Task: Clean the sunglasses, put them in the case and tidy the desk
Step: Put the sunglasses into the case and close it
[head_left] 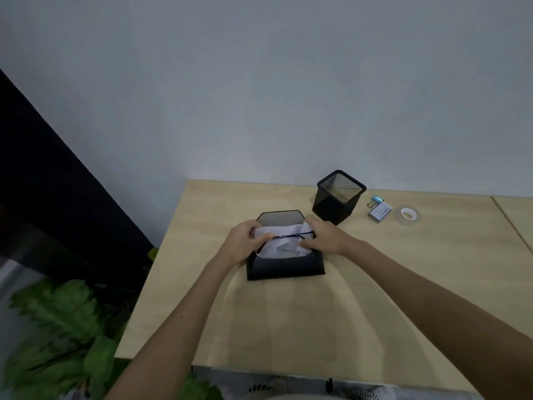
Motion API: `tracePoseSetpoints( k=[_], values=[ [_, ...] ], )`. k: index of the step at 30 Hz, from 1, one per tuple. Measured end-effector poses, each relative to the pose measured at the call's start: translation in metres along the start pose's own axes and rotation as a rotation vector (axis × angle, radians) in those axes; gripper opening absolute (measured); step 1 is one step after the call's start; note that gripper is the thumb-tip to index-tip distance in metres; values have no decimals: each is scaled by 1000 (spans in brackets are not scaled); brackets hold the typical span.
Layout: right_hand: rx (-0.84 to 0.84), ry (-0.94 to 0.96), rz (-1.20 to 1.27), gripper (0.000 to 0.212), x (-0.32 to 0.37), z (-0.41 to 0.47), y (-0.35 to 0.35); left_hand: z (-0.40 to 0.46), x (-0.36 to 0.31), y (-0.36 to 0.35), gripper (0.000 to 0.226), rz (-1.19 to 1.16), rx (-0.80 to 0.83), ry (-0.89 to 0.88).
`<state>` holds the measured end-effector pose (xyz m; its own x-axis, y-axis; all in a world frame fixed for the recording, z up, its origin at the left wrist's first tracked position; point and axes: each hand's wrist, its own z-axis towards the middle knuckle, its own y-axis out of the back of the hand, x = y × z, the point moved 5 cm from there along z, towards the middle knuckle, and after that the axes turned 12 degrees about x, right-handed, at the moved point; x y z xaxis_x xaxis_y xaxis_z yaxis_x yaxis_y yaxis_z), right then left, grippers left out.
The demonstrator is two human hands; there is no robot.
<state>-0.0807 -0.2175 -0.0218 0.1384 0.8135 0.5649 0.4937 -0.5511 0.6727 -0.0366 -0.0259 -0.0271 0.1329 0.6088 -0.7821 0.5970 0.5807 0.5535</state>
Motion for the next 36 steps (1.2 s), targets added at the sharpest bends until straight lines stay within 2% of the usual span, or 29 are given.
tracePoseSetpoints(
  k=[1, 3, 5, 6, 7, 9, 12, 15, 17, 19, 21, 22, 24, 26, 27, 29, 33, 36],
  values=[
    [10, -6, 9, 37, 0, 0, -1, -2, 0, -1, 31, -22, 17, -9],
    [48, -25, -11, 70, 1, -4, -2, -7, -1, -6, 66, -7, 107, -33],
    [93, -4, -198, 105, 6, -10, -6, -14, -2, -10, 98, 150, 194, -39],
    [101, 29, -318, 111, 8, -12, -9, -18, -2, -12, 104, 276, 214, -46],
    [94, 65, -418, 110, 9, -14, -12, -22, -2, -14, 105, 399, 214, -68],
    [45, 117, -514, 93, 9, -20, -15, -29, -2, -17, 95, 523, 176, -130],
    [-60, 196, -564, 68, 8, -30, -21, -37, 1, -19, 71, 529, 99, -220],
    [-140, 262, -560, 63, 4, -41, -29, -48, 4, -23, 58, 507, -11, -328],
    [-205, 314, -487, 61, 7, -47, -26, -54, 10, -24, 68, 440, -90, -331],
    [-361, 343, -406, 60, 15, -49, -13, -57, 20, -22, 87, 317, -130, -236],
    [-492, 328, -373, 62, 26, -45, 3, -58, 31, -23, 103, 317, -128, -142],
    [-486, 300, -352, 63, 32, -37, 10, -58, 34, -26, 108, 353, -117, -116],
    [-329, 223, -274, 61, 42, -18, 19, -58, 37, -28, 112, 397, -109, -96],
    [-203, 140, -250, 41, 48, -5, 24, -58, 38, -29, 114, 400, -107, -87],
    [-201, 135, -267, 31, 52, -4, 25, -58, 37, -29, 114, 397, -105, -84],
    [-260, 208, -357, 23, 59, -13, 25, -58, 37, -28, 115, 391, -105, -81],
    [-397, 490, -599, 17, 63, -58, 3, -60, 37, -28, 116, 377, -100, -89],
    [-436, 598, -726, 21, 50, -90, -29, -63, 37, -29, 119, 360, -99, -92]
  ],
)
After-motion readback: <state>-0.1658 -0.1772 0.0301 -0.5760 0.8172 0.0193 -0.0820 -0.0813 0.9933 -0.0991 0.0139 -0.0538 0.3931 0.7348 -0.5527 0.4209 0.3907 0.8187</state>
